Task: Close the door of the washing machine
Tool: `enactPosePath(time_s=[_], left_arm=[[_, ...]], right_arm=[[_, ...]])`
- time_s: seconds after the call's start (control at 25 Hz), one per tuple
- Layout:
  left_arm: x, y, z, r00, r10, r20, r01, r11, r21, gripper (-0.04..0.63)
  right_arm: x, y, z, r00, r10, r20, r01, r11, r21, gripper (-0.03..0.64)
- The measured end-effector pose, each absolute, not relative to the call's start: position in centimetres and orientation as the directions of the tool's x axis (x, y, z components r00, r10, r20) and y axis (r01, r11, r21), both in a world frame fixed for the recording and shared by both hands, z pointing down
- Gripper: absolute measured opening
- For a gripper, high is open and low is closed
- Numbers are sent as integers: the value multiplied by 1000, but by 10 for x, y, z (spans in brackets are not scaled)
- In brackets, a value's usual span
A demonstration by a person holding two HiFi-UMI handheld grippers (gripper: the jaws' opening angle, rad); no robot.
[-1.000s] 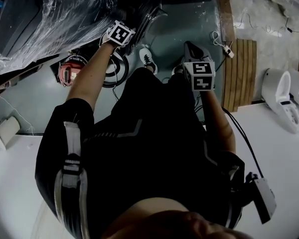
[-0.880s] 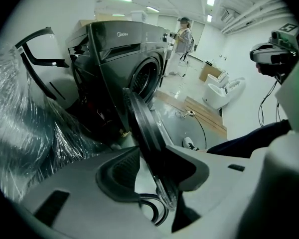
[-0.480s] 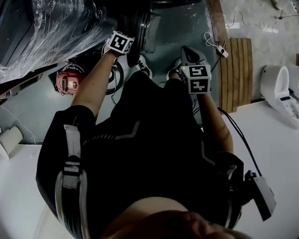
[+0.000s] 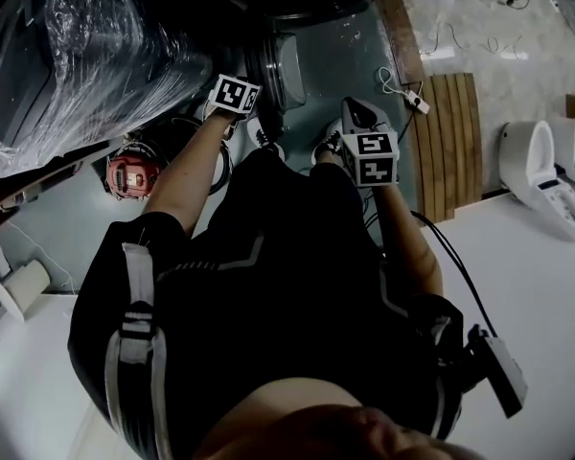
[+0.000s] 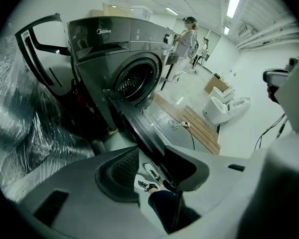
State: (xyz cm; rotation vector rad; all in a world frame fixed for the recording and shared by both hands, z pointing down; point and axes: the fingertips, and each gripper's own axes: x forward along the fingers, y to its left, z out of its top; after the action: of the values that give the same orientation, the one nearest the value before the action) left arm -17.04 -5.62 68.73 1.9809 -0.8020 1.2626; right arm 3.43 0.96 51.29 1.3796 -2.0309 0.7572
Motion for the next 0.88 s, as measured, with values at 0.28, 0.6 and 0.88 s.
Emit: enactPosePath(time_s=[0.28, 0.6, 0.88], left_arm=[[-130, -54, 682, 318, -119, 941, -706, -692, 151, 158], [-70, -60, 667, 335, -111, 935, -523, -848, 87, 156], [-29, -61, 658, 240, -141, 961, -203, -975, -92, 156]], right_arm=[[74, 18, 522, -292, -634, 716, -953, 257, -162, 5], [112, 22, 536, -288, -643, 710, -957, 215, -193, 5], [140, 14, 537, -305, -653, 694, -952, 219, -212, 5]])
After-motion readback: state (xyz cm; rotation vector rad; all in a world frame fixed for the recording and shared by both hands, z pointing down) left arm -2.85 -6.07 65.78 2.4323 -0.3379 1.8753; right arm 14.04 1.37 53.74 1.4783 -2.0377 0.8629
